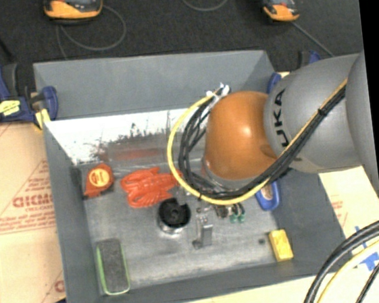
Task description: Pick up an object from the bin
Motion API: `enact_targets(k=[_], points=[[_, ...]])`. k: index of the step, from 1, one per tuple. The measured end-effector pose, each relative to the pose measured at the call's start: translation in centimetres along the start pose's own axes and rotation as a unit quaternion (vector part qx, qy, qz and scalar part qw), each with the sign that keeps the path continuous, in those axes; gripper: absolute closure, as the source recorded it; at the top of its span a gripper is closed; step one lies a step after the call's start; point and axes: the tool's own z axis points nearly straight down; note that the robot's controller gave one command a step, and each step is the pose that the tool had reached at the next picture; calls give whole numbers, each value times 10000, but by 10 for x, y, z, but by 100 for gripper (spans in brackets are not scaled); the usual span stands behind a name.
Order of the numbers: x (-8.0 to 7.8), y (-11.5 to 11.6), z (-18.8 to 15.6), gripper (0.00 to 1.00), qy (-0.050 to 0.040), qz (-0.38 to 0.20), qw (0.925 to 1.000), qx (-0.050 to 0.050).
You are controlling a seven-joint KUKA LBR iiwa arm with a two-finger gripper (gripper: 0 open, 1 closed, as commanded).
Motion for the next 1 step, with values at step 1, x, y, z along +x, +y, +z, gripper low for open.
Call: enact_targets(k=[1], points=[[-10,-2,41,0,59,119,9999,-4]])
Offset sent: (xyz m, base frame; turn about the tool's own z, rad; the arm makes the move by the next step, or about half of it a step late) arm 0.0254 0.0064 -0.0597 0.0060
